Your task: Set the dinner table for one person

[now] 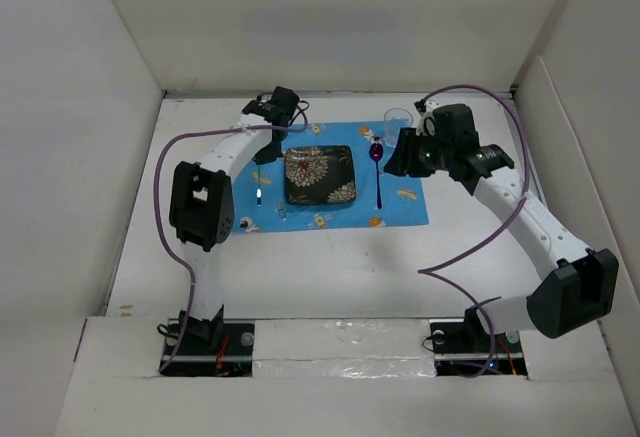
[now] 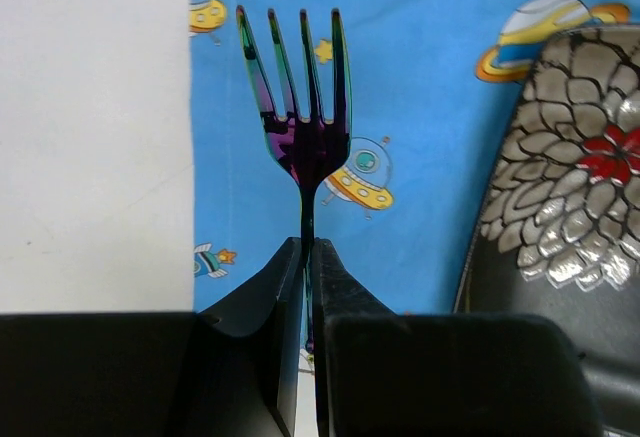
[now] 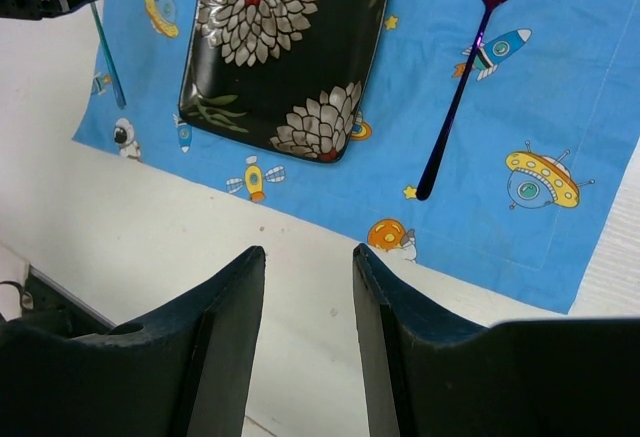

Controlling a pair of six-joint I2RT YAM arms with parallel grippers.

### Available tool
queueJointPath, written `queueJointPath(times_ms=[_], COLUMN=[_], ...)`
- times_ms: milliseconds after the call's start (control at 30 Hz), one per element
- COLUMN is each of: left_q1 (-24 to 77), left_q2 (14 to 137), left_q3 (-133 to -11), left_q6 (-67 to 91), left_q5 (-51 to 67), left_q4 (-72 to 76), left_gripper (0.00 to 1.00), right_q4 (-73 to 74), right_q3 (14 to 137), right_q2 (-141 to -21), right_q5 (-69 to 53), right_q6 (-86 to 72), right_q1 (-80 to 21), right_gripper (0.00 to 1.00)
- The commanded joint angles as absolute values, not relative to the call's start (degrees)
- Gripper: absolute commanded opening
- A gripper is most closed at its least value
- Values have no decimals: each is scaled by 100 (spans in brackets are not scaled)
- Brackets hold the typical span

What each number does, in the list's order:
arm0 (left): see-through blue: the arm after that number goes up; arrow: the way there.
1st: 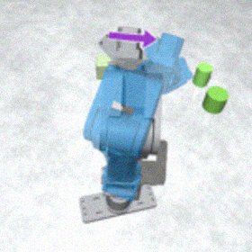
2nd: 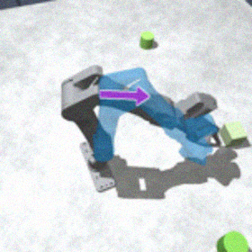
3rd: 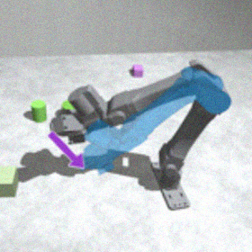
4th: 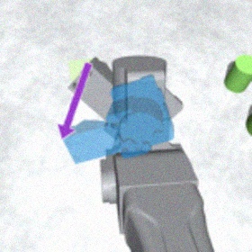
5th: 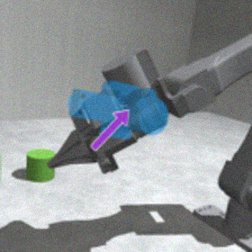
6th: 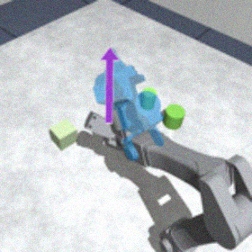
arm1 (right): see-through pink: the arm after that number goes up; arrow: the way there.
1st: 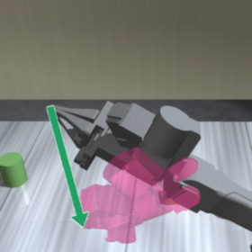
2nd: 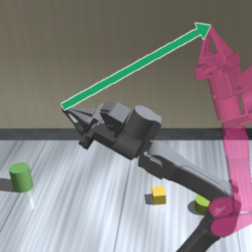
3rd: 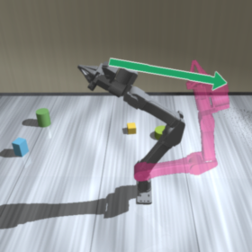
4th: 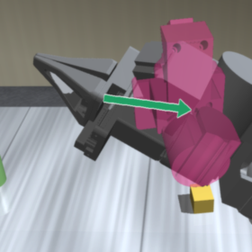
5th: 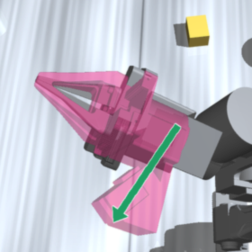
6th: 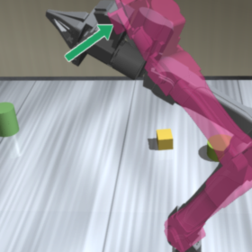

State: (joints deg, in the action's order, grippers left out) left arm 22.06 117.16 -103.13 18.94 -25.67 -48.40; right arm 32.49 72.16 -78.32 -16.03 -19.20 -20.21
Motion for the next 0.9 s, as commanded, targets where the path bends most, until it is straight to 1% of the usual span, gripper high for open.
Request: queueJointPath(times_ms=[0, 367, 633, 867], left_q1=[2285, 2285, 2224, 2224], left_q2=[11760, 12322, 12770, 12858], left_q3=[-10433, -10556, -10819, -10925], left_q6=[1626, 1477, 1485, 1564], left_q5=[-2250, -2022, -2127, -2197], left_q4=[-4782, -4913, -4886, -4878], left_gripper=[0, 0, 0, 0], right_q4=[3252, 3252, 3331, 3349], right_q3=[7233, 7225, 7304, 7242], right_q2=[-7769, -7919, -7919, -7910], right_q5=[-1503, -1354, -1248, -1160], right_q6=[-1811, -1881, -1907, -1977], right_q1=[-1969, -2214, -2329, -2435], right_gripper=[46, 46, 46, 46])
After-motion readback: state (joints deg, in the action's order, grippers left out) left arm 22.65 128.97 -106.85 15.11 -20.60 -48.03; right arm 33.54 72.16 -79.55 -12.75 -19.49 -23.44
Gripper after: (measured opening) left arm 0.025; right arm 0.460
